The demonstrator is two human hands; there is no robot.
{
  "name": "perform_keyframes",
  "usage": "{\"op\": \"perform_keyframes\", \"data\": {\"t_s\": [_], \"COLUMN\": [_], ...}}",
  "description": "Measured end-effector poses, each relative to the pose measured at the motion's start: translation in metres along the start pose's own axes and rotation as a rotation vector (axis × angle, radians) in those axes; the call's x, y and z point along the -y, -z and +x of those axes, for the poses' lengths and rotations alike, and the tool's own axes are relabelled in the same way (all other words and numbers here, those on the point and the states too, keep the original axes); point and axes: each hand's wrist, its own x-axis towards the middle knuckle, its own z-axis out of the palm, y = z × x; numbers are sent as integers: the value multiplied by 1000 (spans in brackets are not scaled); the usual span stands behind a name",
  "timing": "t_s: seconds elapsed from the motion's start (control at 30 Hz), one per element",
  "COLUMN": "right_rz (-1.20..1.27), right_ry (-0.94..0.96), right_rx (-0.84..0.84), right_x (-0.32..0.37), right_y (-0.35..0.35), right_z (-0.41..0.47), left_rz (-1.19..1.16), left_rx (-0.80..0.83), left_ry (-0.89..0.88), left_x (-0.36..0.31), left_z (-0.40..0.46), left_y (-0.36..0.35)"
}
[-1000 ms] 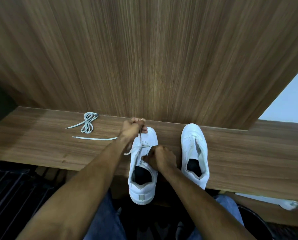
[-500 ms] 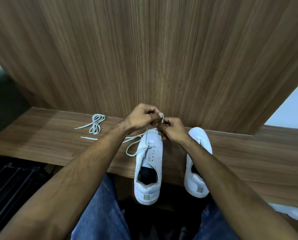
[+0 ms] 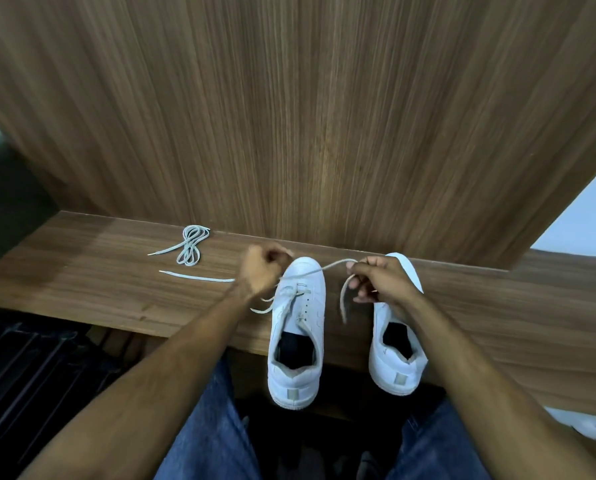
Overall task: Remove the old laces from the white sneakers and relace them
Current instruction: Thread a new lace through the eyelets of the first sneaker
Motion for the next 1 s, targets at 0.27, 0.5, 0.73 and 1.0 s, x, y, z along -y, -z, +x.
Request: {"op": "perform_keyframes", "data": {"t_s": [0.27, 0.5, 0.73, 1.0], "right_rz": [36, 65, -73, -1004], "right_ry": [49, 1, 58, 213], "right_rx": [-9, -229, -175, 10], "right_x": [13, 1, -13, -35], "right_y": [-15, -1, -34, -78], "right_z": [-1, 6, 2, -20], "left_rz": [21, -152, -484, -388], "left_rx": [319, 177, -272, -398], "left_ry": [-189, 83, 246, 124], "left_x": [-1, 29, 27, 10], "left_z": [-13, 0, 5, 16], "left_y": [-47, 2, 11, 6]}}
